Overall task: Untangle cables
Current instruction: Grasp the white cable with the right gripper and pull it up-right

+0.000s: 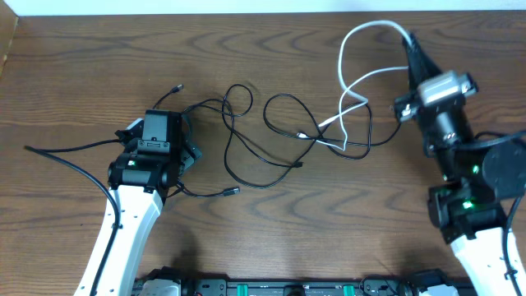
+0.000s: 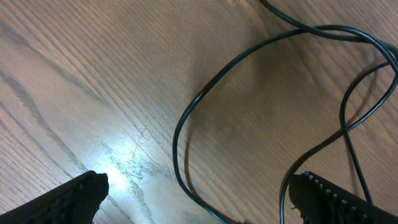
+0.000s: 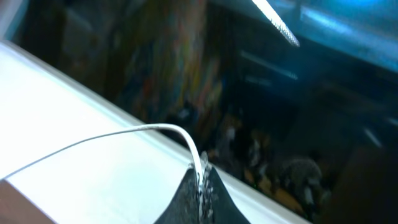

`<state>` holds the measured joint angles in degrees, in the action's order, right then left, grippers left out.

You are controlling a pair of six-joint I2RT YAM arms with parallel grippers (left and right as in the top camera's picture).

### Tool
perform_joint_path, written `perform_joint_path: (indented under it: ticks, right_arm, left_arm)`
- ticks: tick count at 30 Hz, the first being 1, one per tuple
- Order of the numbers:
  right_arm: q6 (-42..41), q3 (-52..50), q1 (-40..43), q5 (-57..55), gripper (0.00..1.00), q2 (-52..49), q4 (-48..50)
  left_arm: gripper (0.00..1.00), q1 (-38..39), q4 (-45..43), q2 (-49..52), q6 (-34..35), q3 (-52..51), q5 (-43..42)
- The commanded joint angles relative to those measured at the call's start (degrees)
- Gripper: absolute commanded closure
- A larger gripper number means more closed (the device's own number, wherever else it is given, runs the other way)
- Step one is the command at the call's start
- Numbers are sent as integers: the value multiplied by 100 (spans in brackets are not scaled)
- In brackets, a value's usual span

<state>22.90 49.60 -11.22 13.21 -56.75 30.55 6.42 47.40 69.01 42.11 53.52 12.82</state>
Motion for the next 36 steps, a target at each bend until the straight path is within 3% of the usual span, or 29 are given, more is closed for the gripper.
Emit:
perform_joint_path:
  ticks: [1, 11, 21, 29, 36]
  right_arm:
    - [4, 686, 236, -44, 99, -205, -669]
    - [-20, 3294, 492, -428, 99, -1209, -5305]
    - [-1325, 3510, 492, -428, 99, -1283, -8011]
    - [-1749, 3510, 492, -428, 99, -925, -9624]
    - [-1816, 3585, 507, -525, 99, -280, -9600]
  left_arm:
    - [2, -24, 13, 22, -50, 107, 140]
    - [2, -24, 13, 22, -52, 107, 140]
    - [2, -24, 13, 22, -52, 107, 140]
    - [2, -24, 13, 22, -50, 107, 140]
    - [2, -24, 13, 22, -52, 107, 140]
